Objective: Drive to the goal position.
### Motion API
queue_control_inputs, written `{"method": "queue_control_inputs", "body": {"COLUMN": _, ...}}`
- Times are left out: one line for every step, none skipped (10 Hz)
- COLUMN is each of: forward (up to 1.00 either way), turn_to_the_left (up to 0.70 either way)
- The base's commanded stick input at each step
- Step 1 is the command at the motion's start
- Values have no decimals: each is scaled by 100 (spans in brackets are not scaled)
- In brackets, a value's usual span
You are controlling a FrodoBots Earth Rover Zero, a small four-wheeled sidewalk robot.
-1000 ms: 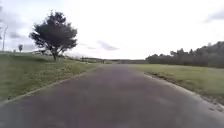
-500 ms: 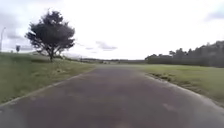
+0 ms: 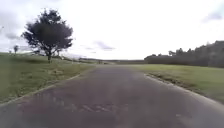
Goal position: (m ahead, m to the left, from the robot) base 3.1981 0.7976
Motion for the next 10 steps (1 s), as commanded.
{"method": "queue_control_inputs", "body": {"forward": 70, "turn_to_the_left": 0}}
{"method": "queue_control_inputs", "body": {"forward": 70, "turn_to_the_left": 0}}
{"method": "queue_control_inputs", "body": {"forward": 70, "turn_to_the_left": 0}}
{"method": "queue_control_inputs", "body": {"forward": 70, "turn_to_the_left": 0}}
{"method": "queue_control_inputs", "body": {"forward": 70, "turn_to_the_left": 0}}
{"method": "queue_control_inputs", "body": {"forward": 70, "turn_to_the_left": 0}}
{"method": "queue_control_inputs", "body": {"forward": 70, "turn_to_the_left": 0}}
{"method": "queue_control_inputs", "body": {"forward": 70, "turn_to_the_left": 0}}
{"method": "queue_control_inputs", "body": {"forward": 70, "turn_to_the_left": 0}}
{"method": "queue_control_inputs", "body": {"forward": 70, "turn_to_the_left": 0}}
